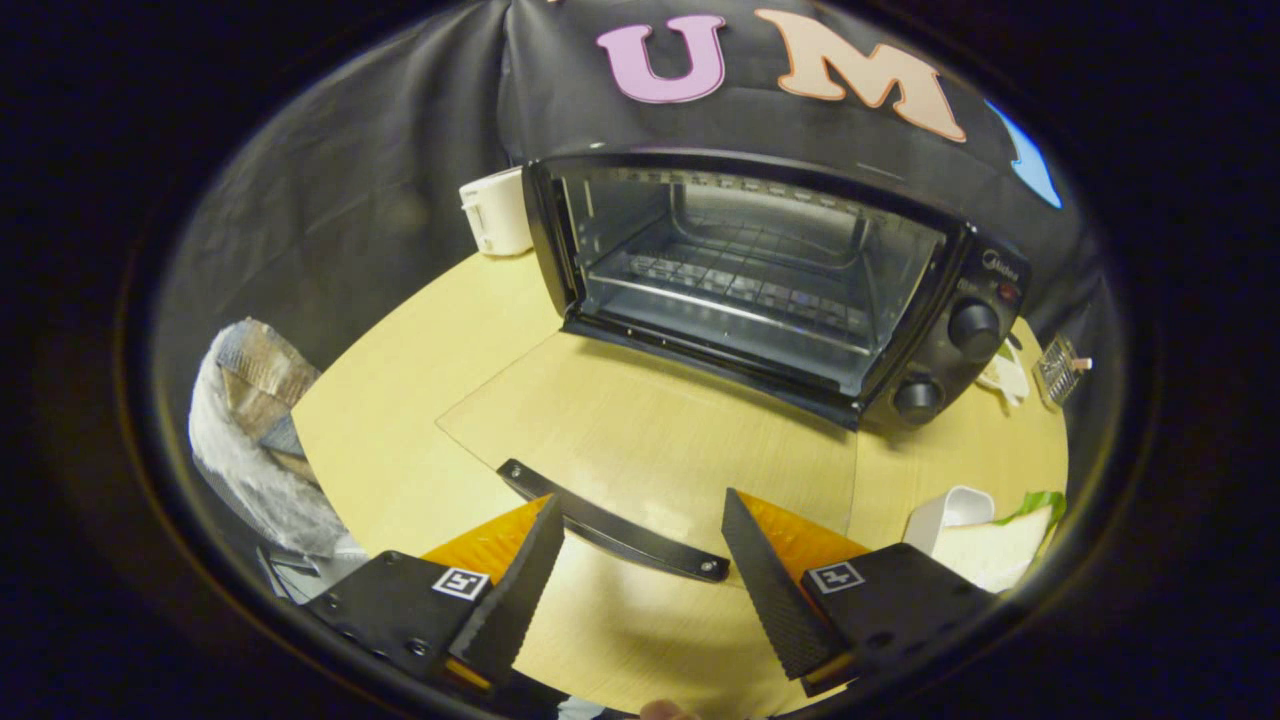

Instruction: Open the toaster oven, put the food inside, and close the toaster oven door.

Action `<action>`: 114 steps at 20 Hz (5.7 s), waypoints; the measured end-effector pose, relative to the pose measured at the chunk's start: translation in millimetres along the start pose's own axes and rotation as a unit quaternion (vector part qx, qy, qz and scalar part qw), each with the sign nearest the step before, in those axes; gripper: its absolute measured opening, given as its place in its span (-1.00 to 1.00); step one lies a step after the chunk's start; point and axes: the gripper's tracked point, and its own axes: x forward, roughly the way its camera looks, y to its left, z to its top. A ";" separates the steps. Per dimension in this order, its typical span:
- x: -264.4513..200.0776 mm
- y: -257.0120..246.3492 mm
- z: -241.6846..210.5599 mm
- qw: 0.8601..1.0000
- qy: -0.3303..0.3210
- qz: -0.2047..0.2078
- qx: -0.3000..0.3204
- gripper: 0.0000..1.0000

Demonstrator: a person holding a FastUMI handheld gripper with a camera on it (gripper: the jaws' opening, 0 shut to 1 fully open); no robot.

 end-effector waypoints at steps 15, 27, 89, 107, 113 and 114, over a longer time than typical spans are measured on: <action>3.6 -5.4 -8.2 0.999 -0.001 0.005 -0.038 0.97; -7.1 -15.0 10.2 0.999 -0.031 0.016 -0.007 0.96; -133.6 -232.0 28.0 0.941 -0.105 -0.093 0.308 -0.42; -69.9 -121.2 102.6 0.924 -0.083 0.060 0.369 -0.42; -33.2 -89.7 122.0 0.901 -0.082 0.101 0.414 -0.42; -26.5 -86.0 123.8 0.898 -0.084 0.104 0.419 -0.42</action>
